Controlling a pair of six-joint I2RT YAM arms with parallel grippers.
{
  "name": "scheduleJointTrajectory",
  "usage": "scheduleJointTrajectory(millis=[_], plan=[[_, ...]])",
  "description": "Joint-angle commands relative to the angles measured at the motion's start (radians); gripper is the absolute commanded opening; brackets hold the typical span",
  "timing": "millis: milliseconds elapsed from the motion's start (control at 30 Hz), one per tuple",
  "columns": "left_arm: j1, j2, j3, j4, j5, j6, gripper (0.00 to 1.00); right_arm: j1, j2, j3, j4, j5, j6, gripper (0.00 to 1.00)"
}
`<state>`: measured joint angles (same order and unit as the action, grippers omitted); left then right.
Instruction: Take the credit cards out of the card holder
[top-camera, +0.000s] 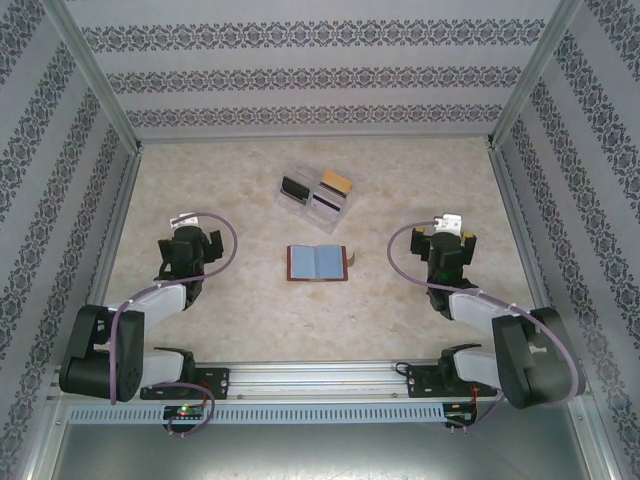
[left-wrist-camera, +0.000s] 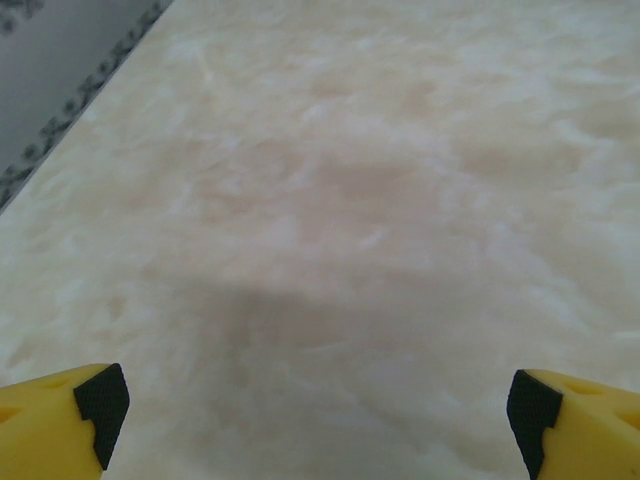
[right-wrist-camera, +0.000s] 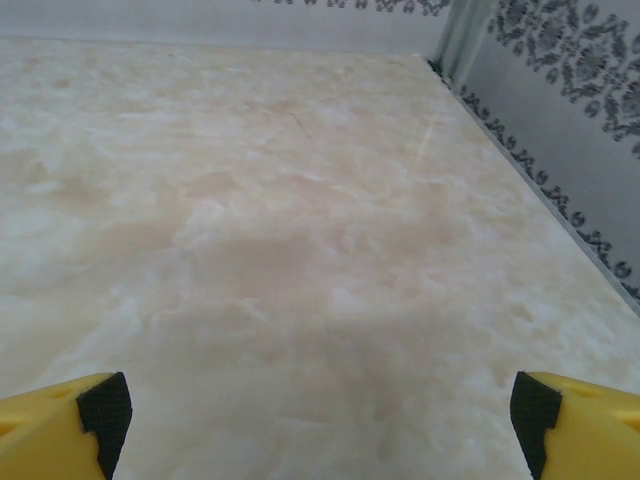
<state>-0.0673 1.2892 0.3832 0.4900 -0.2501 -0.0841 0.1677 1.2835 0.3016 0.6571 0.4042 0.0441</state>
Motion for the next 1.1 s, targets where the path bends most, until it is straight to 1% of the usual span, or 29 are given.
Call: scheduleJointTrajectory(millis=[0, 100, 267, 333, 367, 433, 533, 600, 633, 667, 700, 733, 767, 800, 833, 1067], plan=[[0.032, 0.033, -0.017, 0.216, 0.114, 0.070, 0.99, -0.006, 0.029, 0.036, 0.097, -0.057, -0.044, 0.98], [0.047, 0.084, -0.027, 0.286, 0.141, 0.058, 0.99, -0.014, 0.046, 0.036, 0.134, -0.076, -0.064, 0.98], [0.061, 0.134, -0.030, 0.339, 0.197, 0.061, 0.99, -0.058, 0.156, 0.036, 0.249, -0.132, -0.052, 0.98], [0.061, 0.148, -0.033, 0.356, 0.227, 0.072, 0.99, -0.066, 0.154, 0.036, 0.223, -0.147, -0.045, 0.98], [0.062, 0.163, -0.035, 0.371, 0.239, 0.076, 0.99, -0.072, 0.153, 0.036, 0.238, -0.154, -0.040, 0.98], [0.061, 0.201, -0.034, 0.404, 0.245, 0.078, 0.99, -0.083, 0.168, 0.013, 0.295, -0.160, -0.024, 0.98], [0.061, 0.236, -0.023, 0.416, 0.252, 0.081, 0.99, -0.086, 0.235, 0.006, 0.381, -0.156, -0.026, 0.98], [0.060, 0.256, -0.020, 0.418, 0.245, 0.080, 0.99, -0.084, 0.215, 0.019, 0.320, -0.154, -0.023, 0.98], [0.060, 0.273, -0.016, 0.435, 0.237, 0.077, 0.99, -0.085, 0.219, 0.016, 0.337, -0.147, -0.022, 0.98], [0.060, 0.267, 0.012, 0.359, 0.218, 0.069, 0.99, -0.083, 0.232, 0.024, 0.343, -0.127, -0.017, 0.98], [0.060, 0.270, 0.030, 0.339, 0.210, 0.067, 0.99, -0.083, 0.233, 0.035, 0.303, -0.121, -0.013, 0.98], [0.060, 0.275, 0.022, 0.363, 0.208, 0.069, 0.99, -0.090, 0.224, 0.036, 0.272, -0.130, -0.004, 0.98], [0.060, 0.269, 0.027, 0.343, 0.207, 0.067, 0.99, -0.101, 0.227, 0.036, 0.280, -0.138, 0.005, 0.98], [0.060, 0.274, 0.023, 0.357, 0.207, 0.067, 0.99, -0.105, 0.229, 0.035, 0.279, -0.143, 0.008, 0.98], [0.060, 0.271, 0.026, 0.344, 0.207, 0.066, 0.99, -0.106, 0.225, 0.065, 0.268, -0.146, 0.010, 0.98], [0.059, 0.271, 0.023, 0.353, 0.207, 0.070, 0.99, -0.108, 0.226, 0.065, 0.271, -0.148, 0.010, 0.98]])
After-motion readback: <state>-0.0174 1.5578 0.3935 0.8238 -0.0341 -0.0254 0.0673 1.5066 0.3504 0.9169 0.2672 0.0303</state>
